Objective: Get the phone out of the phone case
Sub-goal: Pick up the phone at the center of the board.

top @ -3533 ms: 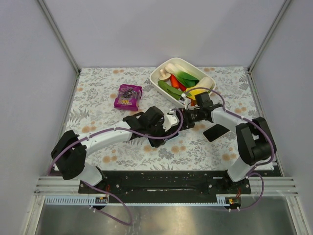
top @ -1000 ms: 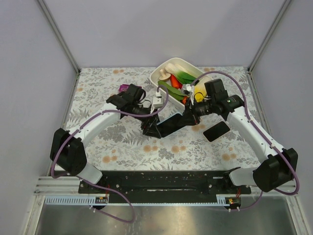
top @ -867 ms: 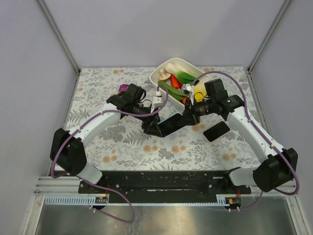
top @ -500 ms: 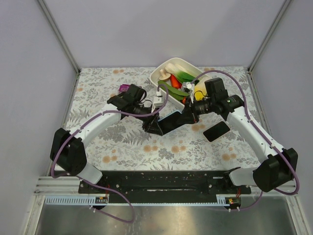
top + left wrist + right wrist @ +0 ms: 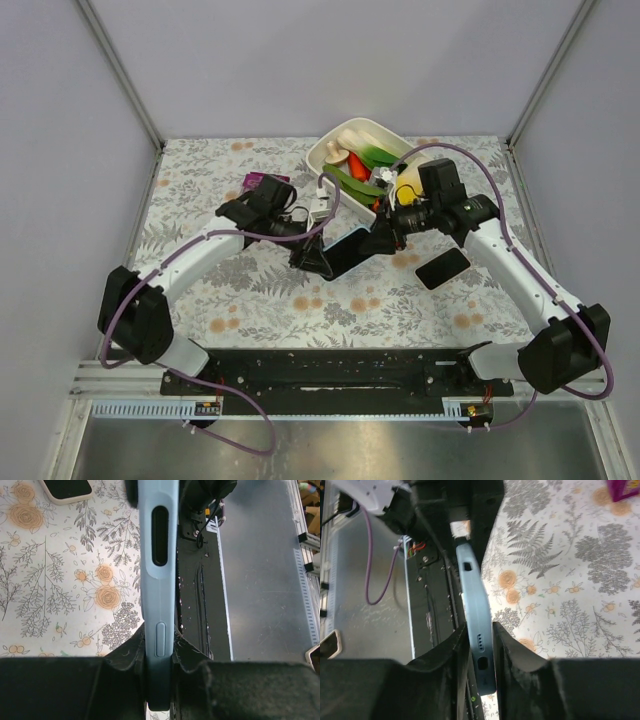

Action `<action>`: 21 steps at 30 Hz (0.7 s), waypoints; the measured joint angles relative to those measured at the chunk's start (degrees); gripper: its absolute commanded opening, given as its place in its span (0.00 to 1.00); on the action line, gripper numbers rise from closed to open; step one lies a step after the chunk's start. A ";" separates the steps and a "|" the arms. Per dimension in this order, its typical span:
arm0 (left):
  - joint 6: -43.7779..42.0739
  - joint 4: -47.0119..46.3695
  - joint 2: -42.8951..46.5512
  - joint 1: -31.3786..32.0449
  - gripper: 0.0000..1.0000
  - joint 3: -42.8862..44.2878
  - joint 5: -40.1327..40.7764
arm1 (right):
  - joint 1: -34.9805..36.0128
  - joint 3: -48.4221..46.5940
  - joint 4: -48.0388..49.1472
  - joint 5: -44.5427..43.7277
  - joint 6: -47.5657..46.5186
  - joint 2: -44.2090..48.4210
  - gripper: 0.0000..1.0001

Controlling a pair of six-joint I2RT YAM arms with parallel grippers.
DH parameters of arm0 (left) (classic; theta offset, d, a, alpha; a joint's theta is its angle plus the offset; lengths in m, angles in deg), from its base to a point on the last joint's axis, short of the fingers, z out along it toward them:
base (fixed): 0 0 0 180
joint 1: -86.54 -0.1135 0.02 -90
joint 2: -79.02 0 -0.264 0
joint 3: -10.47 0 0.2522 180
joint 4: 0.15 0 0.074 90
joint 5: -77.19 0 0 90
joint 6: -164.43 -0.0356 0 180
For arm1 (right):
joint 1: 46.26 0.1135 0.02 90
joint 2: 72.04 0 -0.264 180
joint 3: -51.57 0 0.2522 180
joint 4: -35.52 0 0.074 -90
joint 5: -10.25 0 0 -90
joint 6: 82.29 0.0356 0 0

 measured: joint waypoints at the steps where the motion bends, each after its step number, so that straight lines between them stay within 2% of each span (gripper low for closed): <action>1: 0.94 -0.76 0.70 0.02 0.00 -0.68 0.28 | 0.00 0.00 0.52 -0.48 0.72 0.00 0.56; 3: 3.02 -1.68 2.40 0.13 0.00 -1.75 1.66 | 0.00 -0.15 2.03 -1.75 2.25 0.00 0.72; 6: 4.76 -2.58 4.66 0.31 0.00 -2.19 3.61 | 0.00 -1.31 3.52 -3.21 3.93 0.00 0.77; 13: 9.62 -8.74 10.10 -0.26 0.00 -4.50 6.34 | 0.00 -4.39 5.20 -4.98 6.71 0.00 0.79; 21: 15.96 -15.61 15.15 -4.66 0.00 -8.81 9.88 | 0.00 -9.31 5.35 -5.57 9.57 0.00 0.77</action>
